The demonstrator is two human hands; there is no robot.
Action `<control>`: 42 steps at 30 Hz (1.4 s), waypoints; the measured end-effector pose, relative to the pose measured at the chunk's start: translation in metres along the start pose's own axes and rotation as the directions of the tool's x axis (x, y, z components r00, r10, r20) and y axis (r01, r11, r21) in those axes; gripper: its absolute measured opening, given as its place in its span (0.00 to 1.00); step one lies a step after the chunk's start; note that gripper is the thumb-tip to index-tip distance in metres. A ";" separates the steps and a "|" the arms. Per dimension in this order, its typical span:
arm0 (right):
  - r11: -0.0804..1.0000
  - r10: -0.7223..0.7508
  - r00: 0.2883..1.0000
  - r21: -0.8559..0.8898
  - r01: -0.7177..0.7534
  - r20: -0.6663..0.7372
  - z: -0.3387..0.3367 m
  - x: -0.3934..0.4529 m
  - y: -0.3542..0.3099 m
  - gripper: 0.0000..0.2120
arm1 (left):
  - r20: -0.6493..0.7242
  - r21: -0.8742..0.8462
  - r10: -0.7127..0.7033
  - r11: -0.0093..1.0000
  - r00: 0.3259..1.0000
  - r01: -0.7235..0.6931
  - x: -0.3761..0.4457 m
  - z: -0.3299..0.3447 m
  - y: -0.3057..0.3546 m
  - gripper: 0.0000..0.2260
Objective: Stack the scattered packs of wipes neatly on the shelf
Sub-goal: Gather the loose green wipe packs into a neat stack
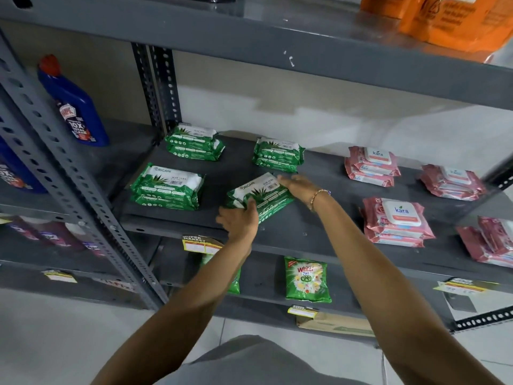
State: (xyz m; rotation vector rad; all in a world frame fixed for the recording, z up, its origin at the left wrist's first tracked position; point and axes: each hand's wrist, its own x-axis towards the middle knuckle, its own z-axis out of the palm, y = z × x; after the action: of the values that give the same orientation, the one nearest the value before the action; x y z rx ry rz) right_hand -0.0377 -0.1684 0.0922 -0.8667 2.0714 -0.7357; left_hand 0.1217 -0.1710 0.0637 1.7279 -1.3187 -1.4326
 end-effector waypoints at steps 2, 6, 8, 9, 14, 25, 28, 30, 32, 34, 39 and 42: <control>0.998 0.060 0.996 -0.015 -0.059 0.071 -0.004 0.001 0.001 0.35 | 0.071 -0.036 -0.035 0.999 0.997 0.038 0.007 0.002 0.003 0.33; 0.990 0.127 0.988 0.049 -0.132 0.093 -0.011 -0.006 0.009 0.32 | 0.174 -0.020 0.066 0.998 0.983 -0.063 0.027 -0.006 0.008 0.19; 0.981 0.157 0.985 0.102 -0.163 0.069 -0.009 -0.011 0.020 0.36 | 0.231 -0.001 0.061 0.998 0.971 -0.062 0.036 -0.012 0.018 0.15; 0.973 0.167 0.983 0.152 -0.176 0.071 -0.006 -0.014 0.027 0.37 | 0.263 0.026 0.046 0.998 0.964 -0.055 0.040 -0.015 0.022 0.16; 0.934 0.167 0.984 0.312 -0.176 0.056 0.010 -0.029 0.045 0.40 | 0.396 0.123 0.033 0.988 0.918 -0.089 0.056 -0.017 0.031 0.29; 0.960 0.115 0.992 0.263 -0.096 -0.058 0.011 -0.039 0.047 0.34 | 0.401 0.121 0.026 0.989 0.916 -0.081 0.057 -0.019 0.023 0.32; 0.961 0.100 0.993 0.266 -0.080 -0.063 0.011 -0.038 0.049 0.33 | 0.391 0.124 0.033 0.988 0.920 -0.088 0.059 -0.018 0.022 0.29; 0.963 0.095 0.994 0.258 -0.078 -0.055 0.010 -0.038 0.051 0.31 | 0.396 0.127 0.030 0.988 0.918 -0.087 0.059 -0.018 0.021 0.27; 0.966 0.089 0.995 0.245 -0.076 -0.042 0.009 -0.039 0.051 0.26 | 0.397 0.121 0.030 0.989 0.917 -0.085 0.058 -0.017 0.019 0.25; 0.969 0.082 0.996 0.237 -0.069 -0.042 0.009 -0.040 0.051 0.26 | 0.392 0.123 0.032 0.989 0.919 -0.087 0.059 -0.016 0.017 0.26; 0.975 0.049 0.996 0.220 -0.031 -0.075 0.010 -0.040 0.050 0.29 | 0.392 0.099 0.036 0.992 0.919 -0.081 0.057 -0.019 0.016 0.24; 0.976 0.040 0.994 0.217 -0.018 -0.101 0.009 -0.039 0.049 0.31 | 0.396 0.100 0.051 0.990 0.917 -0.098 0.055 -0.019 0.018 0.23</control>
State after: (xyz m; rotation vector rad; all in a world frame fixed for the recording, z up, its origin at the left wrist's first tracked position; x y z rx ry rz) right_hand -0.0279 -0.1110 0.0678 -0.6877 2.0438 -0.9885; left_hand 0.1307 -0.2313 0.0611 1.4871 -1.6885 -1.7512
